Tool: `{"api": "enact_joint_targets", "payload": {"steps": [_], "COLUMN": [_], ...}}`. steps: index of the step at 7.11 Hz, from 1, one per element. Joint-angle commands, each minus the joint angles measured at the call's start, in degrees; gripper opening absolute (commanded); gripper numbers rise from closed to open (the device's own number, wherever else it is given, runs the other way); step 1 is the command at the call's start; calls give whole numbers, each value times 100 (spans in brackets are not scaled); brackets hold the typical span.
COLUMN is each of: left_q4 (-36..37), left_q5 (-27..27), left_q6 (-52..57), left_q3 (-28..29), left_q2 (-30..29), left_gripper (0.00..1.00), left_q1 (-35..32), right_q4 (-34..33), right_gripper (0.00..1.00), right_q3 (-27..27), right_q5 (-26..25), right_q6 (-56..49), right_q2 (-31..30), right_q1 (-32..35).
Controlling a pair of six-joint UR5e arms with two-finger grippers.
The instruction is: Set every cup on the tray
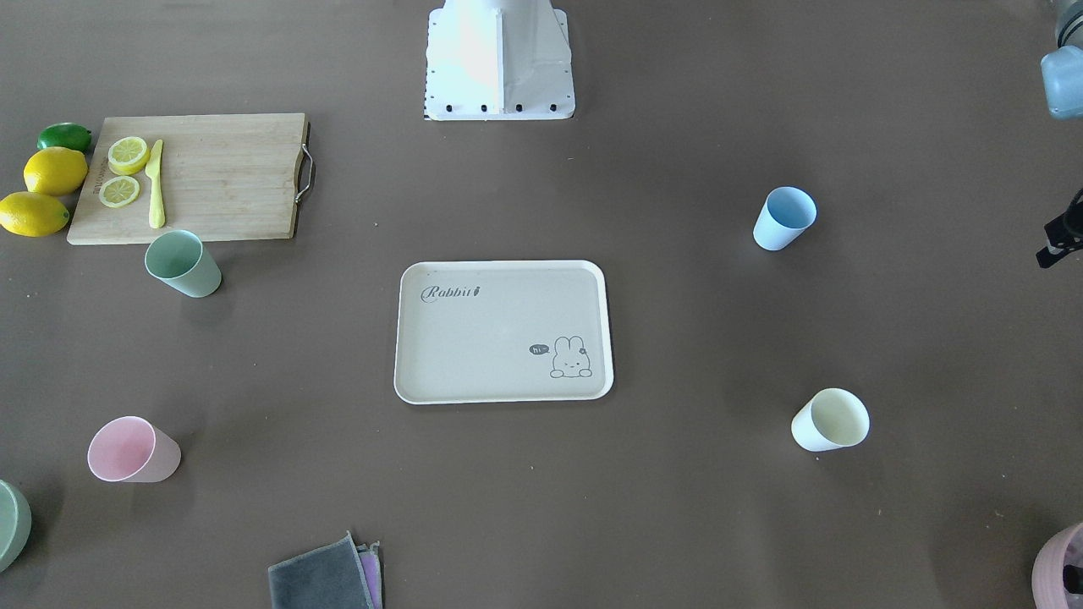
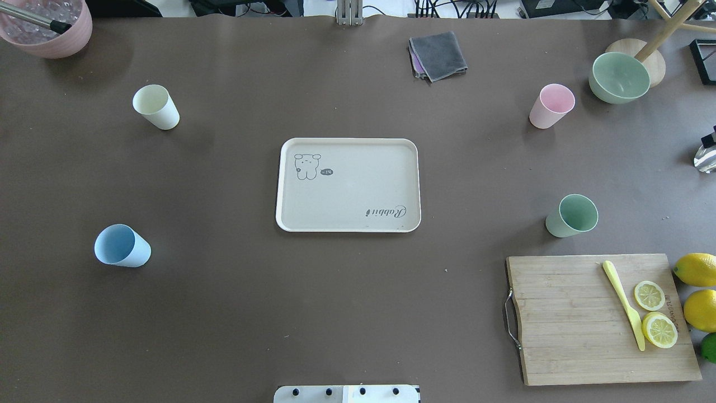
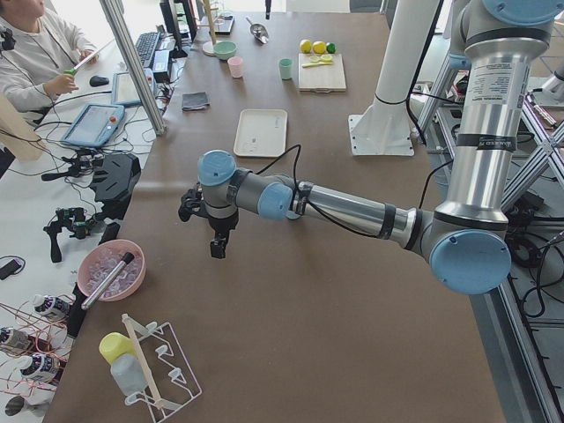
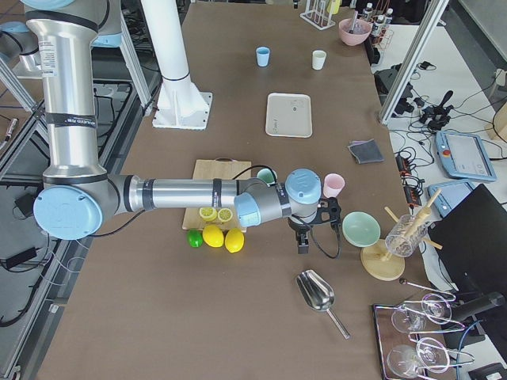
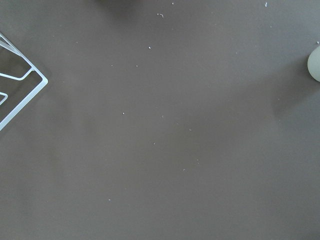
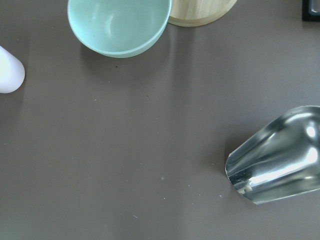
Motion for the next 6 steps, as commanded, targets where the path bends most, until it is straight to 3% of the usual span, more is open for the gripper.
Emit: {"api": "enact_joint_targets", "payload": {"steps": [1, 6], "left_q4": [-43, -62], "left_q5": [-35, -35], "left_q6": [10, -51], "left_q3": [-324, -441], "left_q2": [266, 278], "left_gripper": [98, 98], "left_q1": [-18, -27], "right_q4": [35, 53], "right_gripper": [100, 100], "right_q3": [54, -86], "right_q5": [-1, -36], "right_q6": [-6, 3], "right_q2": [-189, -217], "right_q1": [70, 61]}}
